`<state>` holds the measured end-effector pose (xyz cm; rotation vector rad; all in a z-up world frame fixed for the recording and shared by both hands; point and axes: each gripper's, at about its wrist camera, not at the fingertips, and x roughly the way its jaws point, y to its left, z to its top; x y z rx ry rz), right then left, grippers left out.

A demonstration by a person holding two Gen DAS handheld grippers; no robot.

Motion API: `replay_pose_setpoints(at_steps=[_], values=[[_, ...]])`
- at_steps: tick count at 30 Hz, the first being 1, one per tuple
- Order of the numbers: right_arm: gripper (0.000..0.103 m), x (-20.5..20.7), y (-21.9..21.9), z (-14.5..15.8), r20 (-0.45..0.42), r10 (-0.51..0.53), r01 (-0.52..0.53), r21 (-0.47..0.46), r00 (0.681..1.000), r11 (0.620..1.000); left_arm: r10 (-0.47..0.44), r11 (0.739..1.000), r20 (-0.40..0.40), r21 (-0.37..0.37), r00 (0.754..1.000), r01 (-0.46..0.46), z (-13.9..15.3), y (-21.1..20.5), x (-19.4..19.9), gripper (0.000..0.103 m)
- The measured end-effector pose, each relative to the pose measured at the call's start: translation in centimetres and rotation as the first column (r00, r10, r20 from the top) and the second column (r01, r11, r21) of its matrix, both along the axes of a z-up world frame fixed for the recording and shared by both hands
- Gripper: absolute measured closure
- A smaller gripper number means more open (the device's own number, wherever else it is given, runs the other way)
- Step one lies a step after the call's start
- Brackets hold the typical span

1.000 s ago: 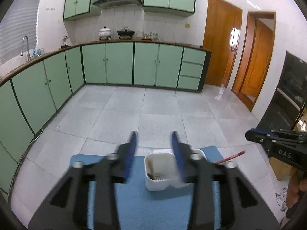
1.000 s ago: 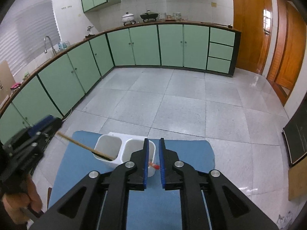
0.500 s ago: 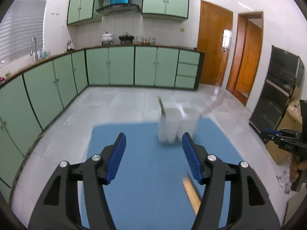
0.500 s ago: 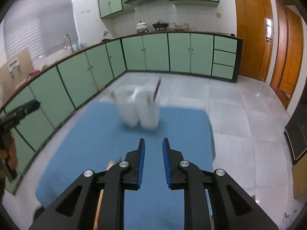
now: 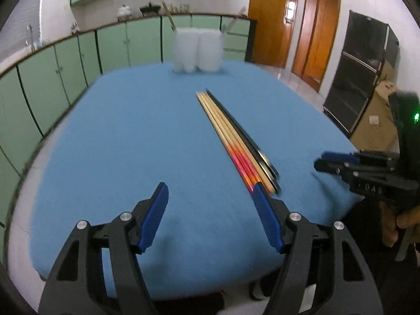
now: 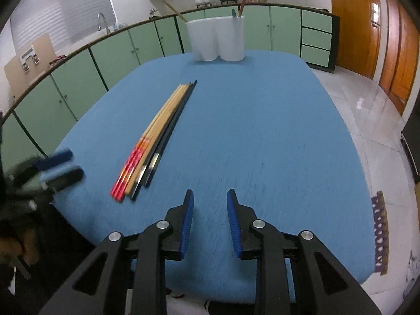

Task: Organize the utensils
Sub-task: 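Open both tools and return them to the chopstick bundle, then grasp a red-patterned chopstick with the left tool while the right tool grasps a black chopstick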

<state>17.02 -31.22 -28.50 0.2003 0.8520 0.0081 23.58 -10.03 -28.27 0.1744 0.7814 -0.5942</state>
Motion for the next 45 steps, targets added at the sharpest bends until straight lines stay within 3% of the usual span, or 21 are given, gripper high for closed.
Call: replay_pose_setpoints(at_steps=[11,20,28,36,45], values=[[0.073,-0.6,1.0,-0.6,0.007,0.014,-0.014,-0.017,1.0,1.0,-0.001,0.998,0.01,0.068,1.0,0.0,-2.3,-2.3,-0.7,0.039],[0.068,-0.1,2.0,-0.7,0.017,0.04,-0.039,-0.055,0.999,0.998,0.095,0.994,-0.006,0.051,0.995,-0.095,-2.1,-0.3,1.7,0.038],[0.066,-0.3,4.1,-1.0,0.036,0.087,-0.082,-0.127,0.996,0.989,0.032,0.998,-0.006,0.045,0.999,-0.031,-2.0,-1.4,0.6,0.039],[0.065,-0.3,4.5,-1.0,0.042,0.092,-0.086,-0.13,0.995,0.988,0.074,0.997,-0.006,0.036,0.997,-0.074,-2.3,-1.6,1.3,0.039],[0.064,0.7,7.2,-1.4,0.101,0.16,-0.131,-0.243,0.982,0.961,0.123,0.991,0.01,0.042,0.992,-0.123,-2.1,-0.5,2.3,0.043]])
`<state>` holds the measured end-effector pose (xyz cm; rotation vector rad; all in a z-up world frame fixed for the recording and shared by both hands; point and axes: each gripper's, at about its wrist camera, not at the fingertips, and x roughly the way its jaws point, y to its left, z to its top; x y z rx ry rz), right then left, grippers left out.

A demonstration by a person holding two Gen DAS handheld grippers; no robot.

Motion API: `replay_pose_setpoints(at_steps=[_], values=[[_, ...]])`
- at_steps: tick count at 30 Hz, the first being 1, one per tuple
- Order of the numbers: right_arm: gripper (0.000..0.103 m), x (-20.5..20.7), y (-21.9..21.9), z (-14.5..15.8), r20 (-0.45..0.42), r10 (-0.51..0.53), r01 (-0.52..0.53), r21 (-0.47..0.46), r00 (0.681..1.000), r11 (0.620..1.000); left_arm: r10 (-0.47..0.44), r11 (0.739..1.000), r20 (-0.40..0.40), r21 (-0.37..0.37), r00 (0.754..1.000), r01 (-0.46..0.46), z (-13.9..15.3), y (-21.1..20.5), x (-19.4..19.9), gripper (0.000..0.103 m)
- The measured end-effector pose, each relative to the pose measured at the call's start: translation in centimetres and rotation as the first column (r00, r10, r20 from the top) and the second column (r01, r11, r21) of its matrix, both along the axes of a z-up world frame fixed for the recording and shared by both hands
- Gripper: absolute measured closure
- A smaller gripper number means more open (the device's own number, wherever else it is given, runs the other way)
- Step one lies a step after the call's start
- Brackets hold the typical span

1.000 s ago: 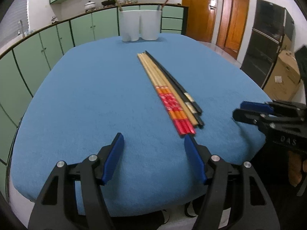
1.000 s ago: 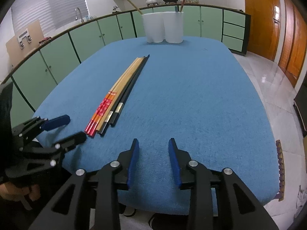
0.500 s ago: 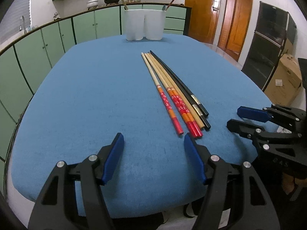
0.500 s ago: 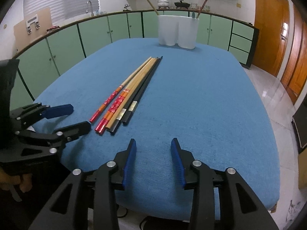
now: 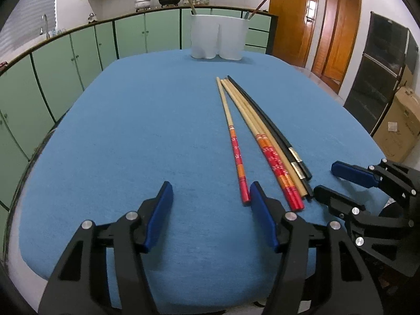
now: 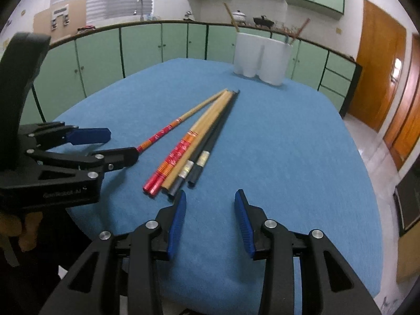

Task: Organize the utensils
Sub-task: 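Grasp a red-patterned chopstick with the left tool while the right tool grasps a black chopstick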

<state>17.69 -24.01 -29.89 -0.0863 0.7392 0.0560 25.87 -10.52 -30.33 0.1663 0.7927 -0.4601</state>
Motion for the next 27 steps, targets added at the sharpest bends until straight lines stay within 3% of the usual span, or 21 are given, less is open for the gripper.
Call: replay_pose_setpoints(at_steps=[8,11,19,20,21,24,27], values=[[0.069,1.7,-0.3,-0.1,0.026,-0.011,0.011,-0.001,1.0,1.0,0.011,1.0,0.019,0.018,1.0,-0.011,-0.1,1.8,1.3,0.043],[0.081,2.2,-1.1,-0.1,0.028,-0.042,0.042,-0.003,0.999,0.999,-0.011,1.0,0.024,0.019,1.0,0.011,-0.1,2.0,1.6,0.042],[0.083,2.9,-1.8,-0.2,0.036,-0.053,0.053,0.005,0.998,0.999,-0.121,0.993,0.048,0.023,0.992,0.12,-0.1,-0.4,2.0,0.045],[0.092,3.0,-1.9,-0.3,0.036,-0.06,0.06,0.004,0.998,0.998,-0.119,0.993,0.049,0.021,0.992,0.118,-0.3,-0.5,2.1,0.049],[0.096,3.2,-2.1,-0.3,0.038,-0.077,0.077,-0.001,0.996,0.997,-0.106,0.994,0.048,0.009,0.993,0.106,-0.3,-0.5,2.3,0.06],[0.097,2.9,-2.9,-0.5,0.046,-0.13,0.13,0.001,0.99,0.992,-0.029,0.999,0.035,-0.014,0.999,0.029,-0.2,0.1,3.2,0.089],[0.097,2.0,-4.1,-0.6,0.054,-0.204,0.205,-0.01,0.977,0.979,0.078,0.997,0.032,-0.022,0.996,-0.077,-0.2,1.2,3.4,0.092]])
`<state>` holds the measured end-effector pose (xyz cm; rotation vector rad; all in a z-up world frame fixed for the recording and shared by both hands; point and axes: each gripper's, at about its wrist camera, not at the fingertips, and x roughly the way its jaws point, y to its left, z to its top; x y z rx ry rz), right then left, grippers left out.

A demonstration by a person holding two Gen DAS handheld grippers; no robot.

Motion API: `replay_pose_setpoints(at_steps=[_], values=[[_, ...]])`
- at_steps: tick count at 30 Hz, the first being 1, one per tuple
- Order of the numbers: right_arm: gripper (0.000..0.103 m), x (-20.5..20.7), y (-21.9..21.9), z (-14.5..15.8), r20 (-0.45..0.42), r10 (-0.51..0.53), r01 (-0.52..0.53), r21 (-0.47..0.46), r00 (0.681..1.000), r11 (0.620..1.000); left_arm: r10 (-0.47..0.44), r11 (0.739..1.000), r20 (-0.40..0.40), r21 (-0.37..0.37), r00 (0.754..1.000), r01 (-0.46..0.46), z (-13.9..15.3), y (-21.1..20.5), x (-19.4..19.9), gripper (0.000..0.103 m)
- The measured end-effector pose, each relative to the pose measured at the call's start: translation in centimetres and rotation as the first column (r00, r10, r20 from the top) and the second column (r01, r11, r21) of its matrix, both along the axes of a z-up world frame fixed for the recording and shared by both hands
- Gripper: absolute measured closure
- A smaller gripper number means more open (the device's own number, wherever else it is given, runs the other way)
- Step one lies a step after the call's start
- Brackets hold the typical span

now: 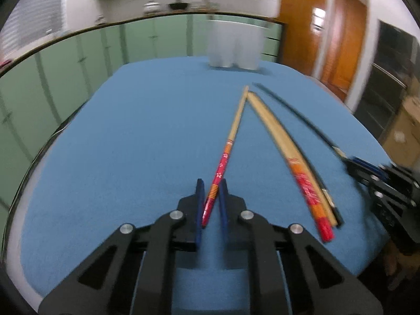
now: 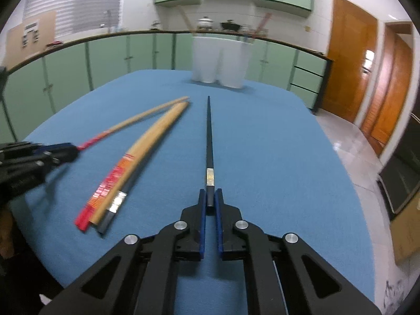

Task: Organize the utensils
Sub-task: 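Grasp a red-patterned chopstick with the left tool while the right tool grasps a black chopstick, then carry both chopsticks toward the white holder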

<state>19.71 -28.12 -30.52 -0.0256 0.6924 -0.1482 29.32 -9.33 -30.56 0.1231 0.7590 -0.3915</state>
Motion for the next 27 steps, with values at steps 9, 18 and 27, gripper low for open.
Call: replay_pose_setpoints(at_steps=[9,18,27], values=[[0.096,-2.9,-1.2,0.3,-0.009,-0.02,0.021,0.018,1.0,1.0,0.097,0.995,-0.052,-0.016,0.994,-0.098,0.6,2.3,-1.4,0.079],[0.096,-2.6,-1.2,0.2,-0.002,-0.011,0.011,0.017,1.0,1.0,-0.056,0.998,-0.041,-0.042,0.998,0.054,0.6,2.4,-1.6,0.097],[0.096,-4.6,-1.7,4.8,0.036,-0.01,0.007,0.101,0.999,0.995,-0.032,0.992,-0.013,-0.124,0.999,0.03,5.0,3.1,-2.6,0.098]])
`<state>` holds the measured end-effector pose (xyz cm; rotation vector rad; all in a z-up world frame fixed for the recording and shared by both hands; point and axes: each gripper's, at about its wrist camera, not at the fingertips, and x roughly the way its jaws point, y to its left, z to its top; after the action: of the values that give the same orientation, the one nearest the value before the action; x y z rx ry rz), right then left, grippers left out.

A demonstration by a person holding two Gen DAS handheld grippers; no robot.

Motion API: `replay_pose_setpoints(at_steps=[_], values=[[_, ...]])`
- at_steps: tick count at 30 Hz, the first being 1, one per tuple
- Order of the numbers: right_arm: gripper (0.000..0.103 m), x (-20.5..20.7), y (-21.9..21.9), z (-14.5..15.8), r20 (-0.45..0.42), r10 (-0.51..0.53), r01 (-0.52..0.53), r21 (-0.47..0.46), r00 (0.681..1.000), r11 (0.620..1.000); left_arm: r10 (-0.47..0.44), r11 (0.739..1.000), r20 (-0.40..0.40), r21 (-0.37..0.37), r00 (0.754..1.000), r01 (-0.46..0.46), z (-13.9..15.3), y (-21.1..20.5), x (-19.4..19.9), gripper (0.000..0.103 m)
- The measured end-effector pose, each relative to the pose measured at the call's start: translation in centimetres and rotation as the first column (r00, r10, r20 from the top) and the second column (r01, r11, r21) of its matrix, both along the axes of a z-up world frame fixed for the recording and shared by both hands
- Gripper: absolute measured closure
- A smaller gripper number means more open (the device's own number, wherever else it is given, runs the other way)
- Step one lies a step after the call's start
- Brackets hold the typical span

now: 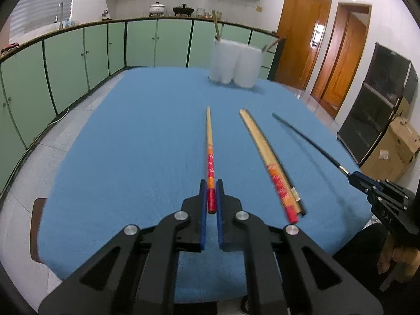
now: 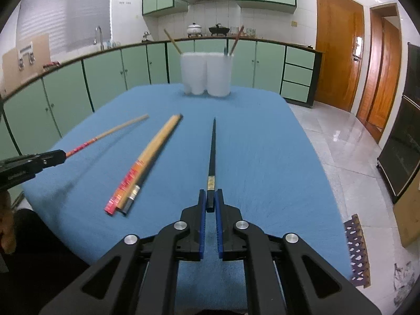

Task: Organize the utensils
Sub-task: 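Carry both chopsticks toward the white holder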

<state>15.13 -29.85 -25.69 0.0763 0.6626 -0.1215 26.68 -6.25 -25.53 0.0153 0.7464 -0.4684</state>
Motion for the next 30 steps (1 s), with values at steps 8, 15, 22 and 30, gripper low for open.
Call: replay_pose_setpoints(at_steps=[8,15,22,30], values=[[0.096,-1.2,-1.0,6.5,0.042,0.017,-0.019,0.049,0.999,0.999,0.011,0.999,0.068,-0.042,0.998,-0.008,6.0,0.7,-1.2,0.098],[0.096,-0.6,-1.5,12.2,0.048,0.075,-0.077,0.046,0.996,0.996,-0.01,0.998,0.102,-0.054,0.995,0.016,10.5,1.0,-1.1,0.098],[0.096,2.5,-1.7,15.9,-0.002,0.14,-0.139,0.03,0.99,0.99,-0.064,0.996,0.094,-0.051,0.994,0.069,13.3,0.4,0.6,0.098],[0.097,7.1,-1.9,17.6,-0.088,0.178,-0.176,0.038,0.98,0.984,-0.122,0.992,0.046,-0.024,0.992,0.123,14.5,-0.6,3.8,0.098]])
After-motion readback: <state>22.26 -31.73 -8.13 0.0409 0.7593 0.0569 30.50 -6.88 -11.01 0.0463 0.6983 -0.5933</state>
